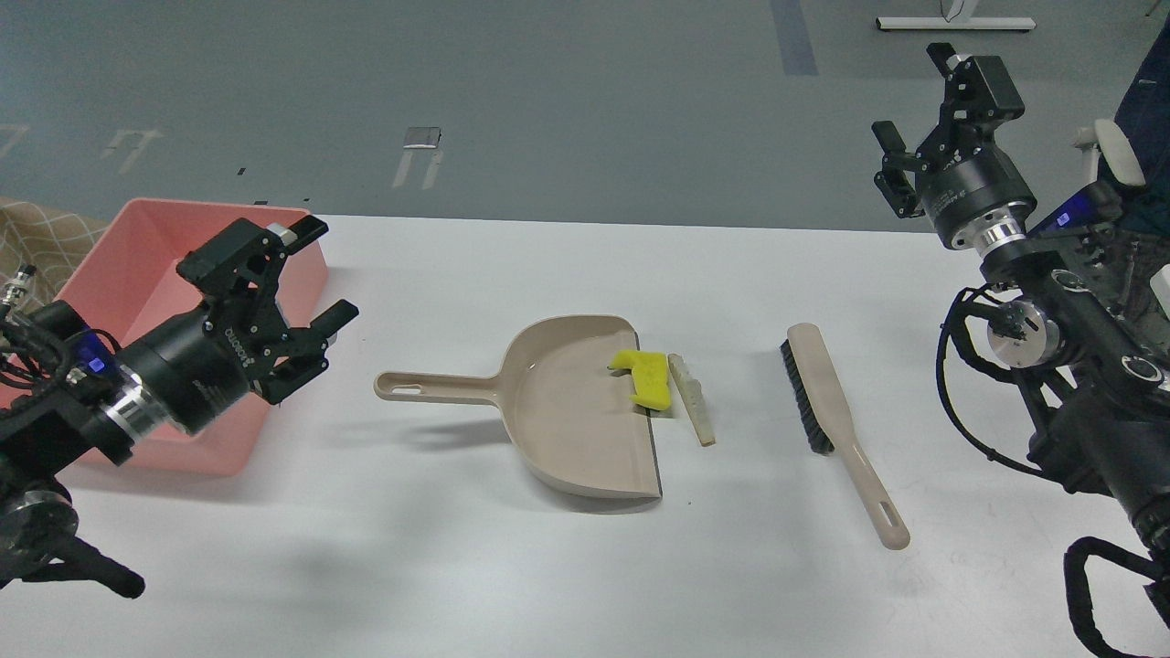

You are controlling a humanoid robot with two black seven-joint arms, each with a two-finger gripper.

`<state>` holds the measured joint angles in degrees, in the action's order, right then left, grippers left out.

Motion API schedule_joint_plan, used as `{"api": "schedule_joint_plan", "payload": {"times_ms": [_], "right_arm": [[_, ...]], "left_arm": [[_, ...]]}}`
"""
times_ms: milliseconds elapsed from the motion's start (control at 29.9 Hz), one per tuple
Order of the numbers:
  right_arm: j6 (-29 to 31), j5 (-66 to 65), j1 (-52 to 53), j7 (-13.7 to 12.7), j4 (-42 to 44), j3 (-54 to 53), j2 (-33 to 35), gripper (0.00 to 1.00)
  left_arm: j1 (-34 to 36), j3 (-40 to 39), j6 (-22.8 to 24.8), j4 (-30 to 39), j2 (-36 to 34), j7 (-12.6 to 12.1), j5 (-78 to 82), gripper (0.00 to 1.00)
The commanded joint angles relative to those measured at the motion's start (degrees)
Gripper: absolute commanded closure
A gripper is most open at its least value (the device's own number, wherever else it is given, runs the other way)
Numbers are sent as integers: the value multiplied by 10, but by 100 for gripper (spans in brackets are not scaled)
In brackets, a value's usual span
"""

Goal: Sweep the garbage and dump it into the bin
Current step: 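Move the left gripper to the dustpan handle and grasp it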

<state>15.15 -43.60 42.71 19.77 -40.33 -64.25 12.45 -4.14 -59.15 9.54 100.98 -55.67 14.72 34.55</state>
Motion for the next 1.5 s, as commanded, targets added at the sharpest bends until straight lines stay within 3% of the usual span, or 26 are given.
{"api": "schedule_joint_plan", "payload": {"times_ms": [0,100,468,769,1103,1471], "right_arm": [[0,0,0,0,1,0,5,0],[0,0,-1,0,3,0,5,0],[-5,0,-6,0,7,0,5,0],[-5,-1,-6,0,7,0,5,0],[-7,-1,-6,-1,7,0,5,0],[-7,-1,-5,-1,8,0,5,0]], "left_arm": [[-28,0,-2,0,3,4,103,1],[-50,-2,-4,0,13,7,200,1],[-81,32,-56,-7,70,3,304,1],[-76,38,-145,-60,145,-12,308,1],[-70,40,-153,-75,180,-12,308,1],[17,121,-196,-127,212,-11,308,1]]}}
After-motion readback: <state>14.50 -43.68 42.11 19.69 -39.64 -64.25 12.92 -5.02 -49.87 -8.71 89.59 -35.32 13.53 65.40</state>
